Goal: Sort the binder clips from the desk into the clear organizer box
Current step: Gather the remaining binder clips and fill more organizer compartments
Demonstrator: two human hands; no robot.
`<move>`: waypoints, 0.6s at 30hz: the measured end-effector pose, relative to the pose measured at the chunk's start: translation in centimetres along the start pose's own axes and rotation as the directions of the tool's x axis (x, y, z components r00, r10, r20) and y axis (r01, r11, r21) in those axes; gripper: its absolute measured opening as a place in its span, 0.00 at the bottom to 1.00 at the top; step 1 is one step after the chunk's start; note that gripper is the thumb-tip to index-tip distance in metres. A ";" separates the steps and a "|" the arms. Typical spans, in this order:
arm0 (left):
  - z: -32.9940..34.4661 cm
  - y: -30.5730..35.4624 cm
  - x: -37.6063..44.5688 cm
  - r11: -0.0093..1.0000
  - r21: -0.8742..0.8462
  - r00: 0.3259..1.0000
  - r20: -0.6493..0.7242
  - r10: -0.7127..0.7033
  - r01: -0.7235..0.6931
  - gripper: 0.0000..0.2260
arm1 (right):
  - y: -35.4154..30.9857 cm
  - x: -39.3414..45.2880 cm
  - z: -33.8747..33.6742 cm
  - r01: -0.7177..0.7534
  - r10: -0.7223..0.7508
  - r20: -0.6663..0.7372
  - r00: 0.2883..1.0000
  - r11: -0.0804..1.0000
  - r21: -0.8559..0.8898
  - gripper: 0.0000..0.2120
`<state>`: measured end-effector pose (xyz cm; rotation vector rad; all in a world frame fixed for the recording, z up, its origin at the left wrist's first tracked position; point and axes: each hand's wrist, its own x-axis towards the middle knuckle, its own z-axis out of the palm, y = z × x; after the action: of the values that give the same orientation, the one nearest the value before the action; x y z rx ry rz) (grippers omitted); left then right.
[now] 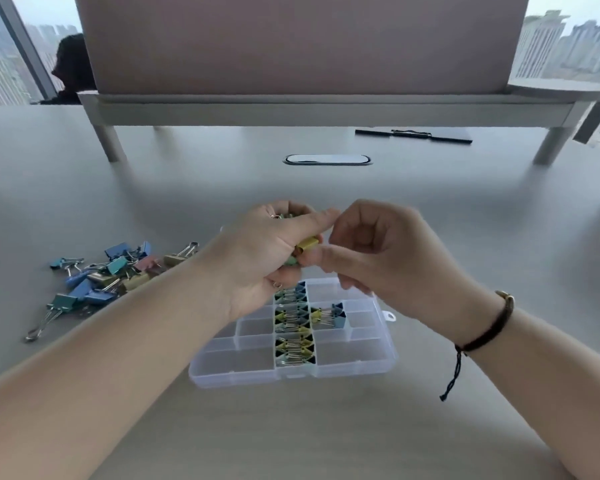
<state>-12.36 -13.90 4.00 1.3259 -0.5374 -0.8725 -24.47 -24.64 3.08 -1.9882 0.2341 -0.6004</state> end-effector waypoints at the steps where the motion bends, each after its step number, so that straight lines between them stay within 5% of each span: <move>1: 0.1 -0.1 0.0 1.000 0.007 0.999 -0.026 0.030 -0.029 0.11 | 0.1 0.0 0.5 -0.013 0.013 -0.002 1.000 1.000 0.027 0.13; 7: 0.3 -0.7 -0.3 0.974 0.152 0.980 -0.082 0.182 -0.168 0.17 | 0.4 -0.2 1.0 -0.181 0.152 0.117 0.981 0.937 0.298 0.08; 14: -0.2 -1.8 -0.4 0.860 0.411 0.930 -0.071 0.361 -0.303 0.19 | -0.1 -0.4 0.6 -0.235 0.196 0.182 0.964 0.944 0.230 0.07; 18: -0.5 -2.2 -0.9 0.806 0.501 0.917 -0.063 0.395 -0.313 0.25 | -0.5 -0.4 0.6 -0.094 0.081 0.143 0.986 0.992 0.085 0.03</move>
<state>-13.05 -12.89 1.90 1.6607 -0.8812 -0.3125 -24.60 -23.79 3.19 -1.9118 0.2039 -0.4064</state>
